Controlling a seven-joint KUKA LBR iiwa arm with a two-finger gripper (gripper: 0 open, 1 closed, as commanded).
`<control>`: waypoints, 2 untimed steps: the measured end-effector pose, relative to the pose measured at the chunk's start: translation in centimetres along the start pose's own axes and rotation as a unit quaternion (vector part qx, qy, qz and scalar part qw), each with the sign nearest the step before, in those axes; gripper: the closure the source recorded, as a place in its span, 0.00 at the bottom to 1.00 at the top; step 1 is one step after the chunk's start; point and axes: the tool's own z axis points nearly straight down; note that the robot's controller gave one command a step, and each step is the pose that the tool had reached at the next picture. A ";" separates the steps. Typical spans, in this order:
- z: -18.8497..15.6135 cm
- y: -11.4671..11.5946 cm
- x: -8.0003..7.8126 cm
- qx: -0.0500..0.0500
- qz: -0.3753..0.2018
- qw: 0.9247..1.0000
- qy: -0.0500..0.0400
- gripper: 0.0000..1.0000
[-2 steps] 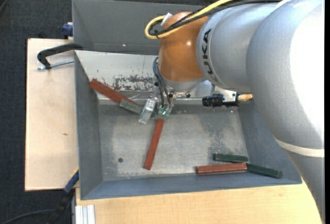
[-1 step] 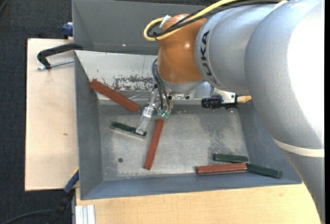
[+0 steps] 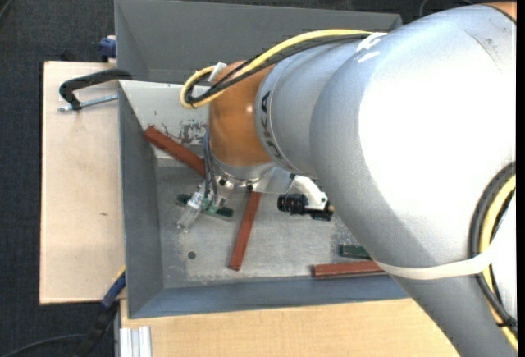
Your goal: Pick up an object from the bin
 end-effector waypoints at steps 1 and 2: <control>-0.1 0.0 -0.2 -0.001 0.000 1.000 -0.002 1.00; -14.2 0.8 -1.1 -0.006 0.007 1.000 -0.006 1.00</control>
Offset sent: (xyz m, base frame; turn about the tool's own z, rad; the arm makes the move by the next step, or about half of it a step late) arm 0.0000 0.0000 0.0000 0.0000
